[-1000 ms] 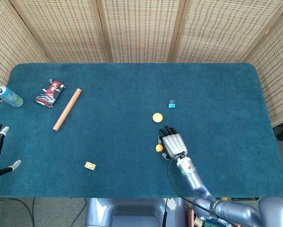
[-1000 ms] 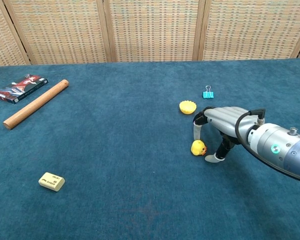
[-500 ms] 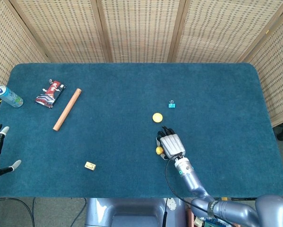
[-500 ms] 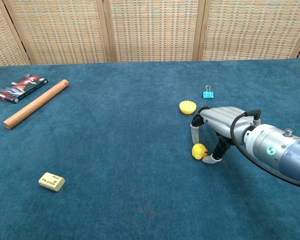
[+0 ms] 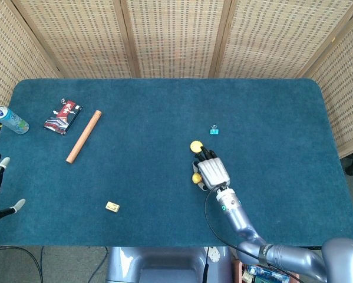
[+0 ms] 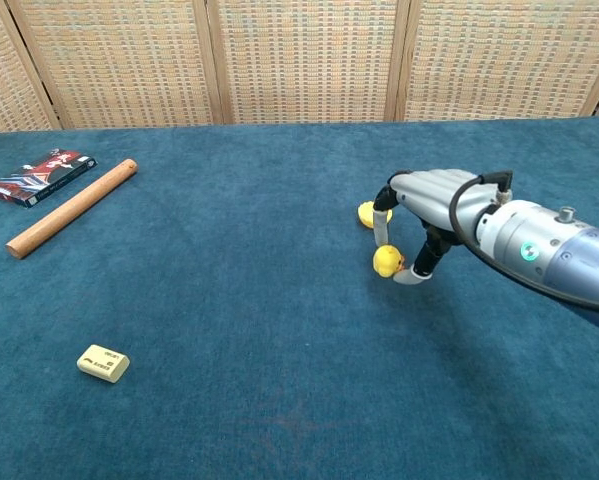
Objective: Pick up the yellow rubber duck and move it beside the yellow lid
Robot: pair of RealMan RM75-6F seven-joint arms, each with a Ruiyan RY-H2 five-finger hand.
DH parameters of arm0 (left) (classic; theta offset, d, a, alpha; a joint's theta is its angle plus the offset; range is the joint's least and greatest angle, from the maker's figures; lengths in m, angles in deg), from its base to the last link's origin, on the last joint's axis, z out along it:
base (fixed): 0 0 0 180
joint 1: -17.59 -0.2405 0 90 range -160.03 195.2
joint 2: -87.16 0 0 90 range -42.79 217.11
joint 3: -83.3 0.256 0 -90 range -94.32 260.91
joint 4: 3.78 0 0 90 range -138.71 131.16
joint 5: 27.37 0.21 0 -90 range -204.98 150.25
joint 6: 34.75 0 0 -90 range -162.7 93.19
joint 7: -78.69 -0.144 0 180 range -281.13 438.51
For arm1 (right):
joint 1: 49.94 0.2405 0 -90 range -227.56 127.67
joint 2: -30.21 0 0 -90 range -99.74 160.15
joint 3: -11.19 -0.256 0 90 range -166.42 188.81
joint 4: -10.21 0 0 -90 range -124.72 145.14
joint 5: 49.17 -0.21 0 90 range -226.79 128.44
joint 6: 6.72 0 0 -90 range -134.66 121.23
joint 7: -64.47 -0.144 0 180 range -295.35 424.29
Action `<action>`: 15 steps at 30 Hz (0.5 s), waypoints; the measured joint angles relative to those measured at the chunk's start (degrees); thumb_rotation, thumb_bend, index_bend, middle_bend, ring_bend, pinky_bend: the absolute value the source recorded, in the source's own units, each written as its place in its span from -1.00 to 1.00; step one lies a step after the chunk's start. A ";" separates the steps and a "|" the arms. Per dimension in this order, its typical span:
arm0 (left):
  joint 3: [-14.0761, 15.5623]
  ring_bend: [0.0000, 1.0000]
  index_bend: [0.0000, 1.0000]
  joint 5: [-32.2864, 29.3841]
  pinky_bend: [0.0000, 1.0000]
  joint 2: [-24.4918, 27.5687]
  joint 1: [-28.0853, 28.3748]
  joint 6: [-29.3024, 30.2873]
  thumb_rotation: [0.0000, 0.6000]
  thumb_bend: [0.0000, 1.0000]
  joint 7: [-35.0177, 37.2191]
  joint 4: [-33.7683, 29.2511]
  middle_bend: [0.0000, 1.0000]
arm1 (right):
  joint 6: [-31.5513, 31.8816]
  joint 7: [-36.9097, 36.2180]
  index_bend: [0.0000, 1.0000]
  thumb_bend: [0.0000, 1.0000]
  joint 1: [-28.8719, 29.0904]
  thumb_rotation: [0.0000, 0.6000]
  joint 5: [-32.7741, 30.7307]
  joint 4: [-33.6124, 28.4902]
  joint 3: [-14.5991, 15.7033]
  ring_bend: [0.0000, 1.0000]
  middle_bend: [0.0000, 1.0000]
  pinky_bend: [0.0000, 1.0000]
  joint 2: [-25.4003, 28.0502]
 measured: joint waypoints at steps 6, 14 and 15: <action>-0.17 -1.00 -1.00 -0.75 -1.00 -0.15 0.12 -0.52 1.00 -0.78 -0.69 0.13 -1.00 | -1.97 1.63 0.03 -0.59 3.43 1.00 -3.35 1.28 -2.86 -1.00 -0.58 -0.72 0.30; -0.80 -1.00 -1.00 -2.40 -1.00 -0.55 0.52 -1.59 1.00 -0.79 -0.69 1.17 -1.00 | -6.03 2.38 0.03 -0.59 9.03 1.00 -7.20 8.15 -5.39 -1.00 -0.58 -0.72 -1.13; -0.92 -1.00 -1.00 -2.58 -1.00 -0.57 0.54 -1.60 1.00 -0.79 -0.66 1.31 -1.00 | -6.58 2.38 0.03 -0.59 9.63 1.00 -7.61 9.19 -5.57 -1.00 -0.58 -0.72 -1.40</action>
